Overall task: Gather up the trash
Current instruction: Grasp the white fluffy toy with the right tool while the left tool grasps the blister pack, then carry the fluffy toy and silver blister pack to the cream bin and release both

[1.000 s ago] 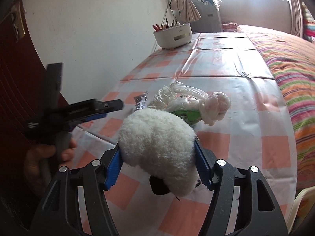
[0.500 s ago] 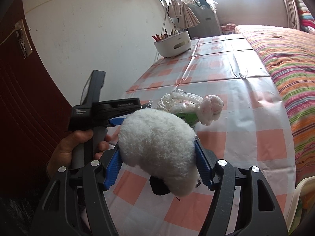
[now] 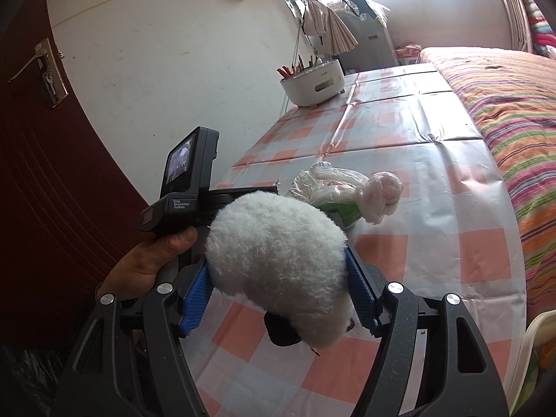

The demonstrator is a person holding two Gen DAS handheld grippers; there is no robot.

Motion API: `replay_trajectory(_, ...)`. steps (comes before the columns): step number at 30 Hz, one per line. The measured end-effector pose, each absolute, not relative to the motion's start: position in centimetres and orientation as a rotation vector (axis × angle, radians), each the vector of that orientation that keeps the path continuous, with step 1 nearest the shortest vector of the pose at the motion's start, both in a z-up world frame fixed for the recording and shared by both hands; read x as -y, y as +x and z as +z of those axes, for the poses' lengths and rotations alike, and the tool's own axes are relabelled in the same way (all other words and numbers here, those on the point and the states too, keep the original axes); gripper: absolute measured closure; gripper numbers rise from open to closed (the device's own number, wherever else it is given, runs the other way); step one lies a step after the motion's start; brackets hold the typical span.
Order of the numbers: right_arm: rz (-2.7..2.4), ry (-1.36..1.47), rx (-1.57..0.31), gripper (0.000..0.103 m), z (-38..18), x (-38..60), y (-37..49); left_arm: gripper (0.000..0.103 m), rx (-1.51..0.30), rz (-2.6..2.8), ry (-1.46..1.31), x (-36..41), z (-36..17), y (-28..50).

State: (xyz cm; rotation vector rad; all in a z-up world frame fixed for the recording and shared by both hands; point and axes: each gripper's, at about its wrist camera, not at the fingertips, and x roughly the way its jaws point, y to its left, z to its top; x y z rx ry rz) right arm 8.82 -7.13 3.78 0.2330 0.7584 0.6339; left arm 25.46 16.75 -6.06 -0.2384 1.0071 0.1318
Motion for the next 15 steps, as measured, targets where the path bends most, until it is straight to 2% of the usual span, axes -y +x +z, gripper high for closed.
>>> replay_trajectory(2, 0.628, 0.238, -0.749, 0.035, 3.9, 7.3, 8.7, 0.029, -1.001, 0.141, -0.237, -16.9, -6.0, 25.3)
replay_trajectory(4, 0.626, 0.244, -0.747, 0.035, 3.9, 7.6, 8.7, 0.051, -0.986, 0.145, -0.233, -17.2, -5.9, 25.2)
replay_trajectory(5, 0.621, 0.25, -0.745, 0.035, 3.9, 7.8, 8.7, 0.056, -0.982, 0.131, -0.249, -17.5, -5.8, 25.1)
replay_trajectory(6, 0.617, 0.253, -0.743, 0.035, 3.9, 8.1, 8.6, 0.066, -0.982, 0.113, -0.265, -17.6, -5.8, 25.1)
replay_trajectory(7, 0.613, 0.258, -0.741, 0.035, 3.9, 8.3, 8.6, 0.07, -0.981, 0.102, -0.276, -17.7, -5.7, 25.1)
replay_trajectory(9, 0.604, 0.269, -0.734, 0.035, 4.0, 8.7, 8.6, 0.073, -0.973, 0.1, -0.276, -17.8, -5.6, 24.8)
replay_trajectory(15, 0.577, 0.29, -0.703, 0.035, 4.6, 10.1, 8.2, 0.073, -0.912, 0.063, -0.279, -17.5, -4.7, 23.2)
